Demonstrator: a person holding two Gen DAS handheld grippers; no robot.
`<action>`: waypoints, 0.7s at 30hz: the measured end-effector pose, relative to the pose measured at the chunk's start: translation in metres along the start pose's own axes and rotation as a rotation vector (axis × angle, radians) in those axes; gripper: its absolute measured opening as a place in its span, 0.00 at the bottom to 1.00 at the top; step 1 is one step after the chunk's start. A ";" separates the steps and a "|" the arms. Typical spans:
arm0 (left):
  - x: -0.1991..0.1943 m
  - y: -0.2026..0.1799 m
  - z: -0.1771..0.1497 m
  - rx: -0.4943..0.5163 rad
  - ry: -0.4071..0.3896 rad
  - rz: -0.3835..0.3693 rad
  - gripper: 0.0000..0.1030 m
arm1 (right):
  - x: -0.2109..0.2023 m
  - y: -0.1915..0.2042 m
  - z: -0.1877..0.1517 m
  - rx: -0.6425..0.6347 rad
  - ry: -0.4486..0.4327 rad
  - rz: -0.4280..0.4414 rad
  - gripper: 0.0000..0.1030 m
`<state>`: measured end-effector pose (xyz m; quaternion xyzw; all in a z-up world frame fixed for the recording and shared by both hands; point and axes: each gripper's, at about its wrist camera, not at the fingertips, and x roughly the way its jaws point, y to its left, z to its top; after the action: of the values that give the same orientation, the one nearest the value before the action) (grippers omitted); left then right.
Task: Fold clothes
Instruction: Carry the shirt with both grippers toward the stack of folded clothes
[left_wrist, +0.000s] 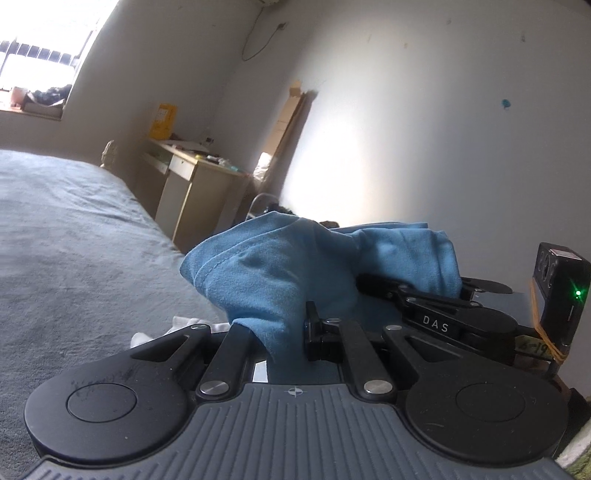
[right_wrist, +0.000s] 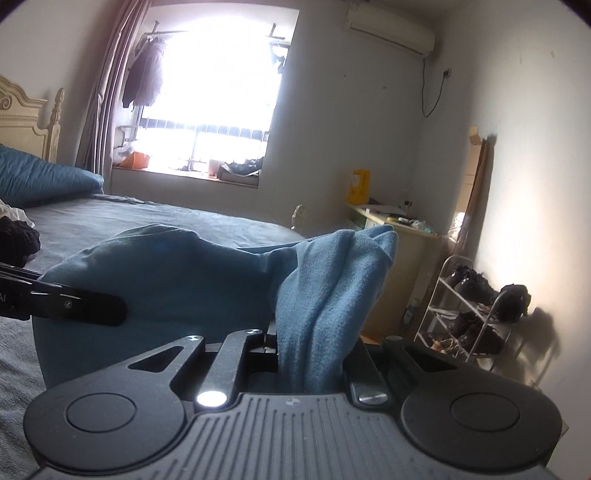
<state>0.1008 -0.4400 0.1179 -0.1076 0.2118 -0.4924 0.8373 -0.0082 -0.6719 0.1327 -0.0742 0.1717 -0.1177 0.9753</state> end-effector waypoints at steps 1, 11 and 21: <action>0.002 0.003 -0.001 -0.007 0.007 0.007 0.05 | 0.003 -0.001 -0.002 0.001 0.007 0.006 0.11; 0.020 0.032 -0.008 -0.055 0.079 0.060 0.06 | 0.045 -0.006 -0.017 0.018 0.108 0.060 0.13; 0.042 0.070 -0.021 -0.185 0.154 0.039 0.21 | 0.081 -0.059 -0.028 0.294 0.203 0.097 0.40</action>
<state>0.1637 -0.4416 0.0620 -0.1421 0.3222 -0.4611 0.8145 0.0440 -0.7520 0.0921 0.0897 0.2537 -0.1012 0.9578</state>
